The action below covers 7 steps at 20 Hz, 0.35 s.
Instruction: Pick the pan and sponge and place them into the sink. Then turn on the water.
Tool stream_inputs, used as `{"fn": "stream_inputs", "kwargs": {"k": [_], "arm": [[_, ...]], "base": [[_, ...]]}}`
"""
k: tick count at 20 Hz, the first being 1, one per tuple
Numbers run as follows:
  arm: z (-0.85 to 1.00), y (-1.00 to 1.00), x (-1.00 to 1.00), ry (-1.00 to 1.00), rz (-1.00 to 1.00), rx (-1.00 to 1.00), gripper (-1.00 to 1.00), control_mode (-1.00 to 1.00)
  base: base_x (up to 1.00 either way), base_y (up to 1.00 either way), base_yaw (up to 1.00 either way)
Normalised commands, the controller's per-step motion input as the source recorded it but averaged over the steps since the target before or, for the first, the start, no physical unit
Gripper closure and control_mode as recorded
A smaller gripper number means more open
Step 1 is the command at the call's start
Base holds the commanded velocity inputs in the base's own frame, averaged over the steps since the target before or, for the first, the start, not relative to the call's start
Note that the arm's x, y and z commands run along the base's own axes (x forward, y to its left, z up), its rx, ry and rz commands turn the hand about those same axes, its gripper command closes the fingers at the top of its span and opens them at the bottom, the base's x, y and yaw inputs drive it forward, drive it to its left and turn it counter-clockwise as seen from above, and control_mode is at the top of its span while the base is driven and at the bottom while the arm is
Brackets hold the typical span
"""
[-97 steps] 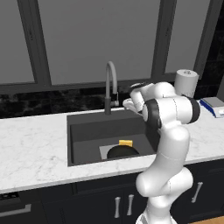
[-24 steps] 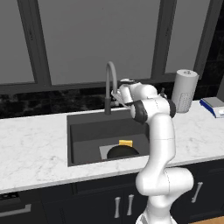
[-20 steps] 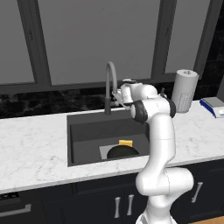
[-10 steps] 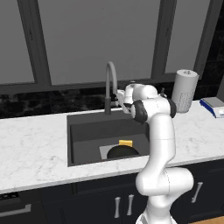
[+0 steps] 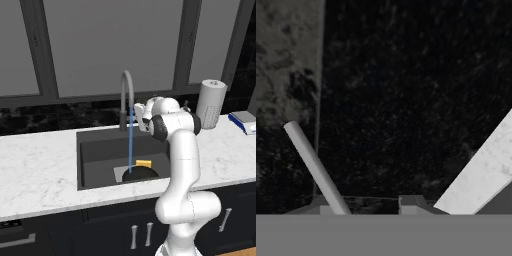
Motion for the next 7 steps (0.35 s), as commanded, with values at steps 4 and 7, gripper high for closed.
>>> {"fn": "stream_inputs", "kwargs": {"k": [4, 7], "arm": [[-0.13, 0.0, 0.0, 0.0, 0.0, 0.01, 1.0, -1.0], [0.0, 0.0, 0.0, 0.0, 0.0, 0.0, 1.0, -1.0]], "base": [[0.0, 0.0, 0.0], [0.0, 0.0, 0.0]]}}
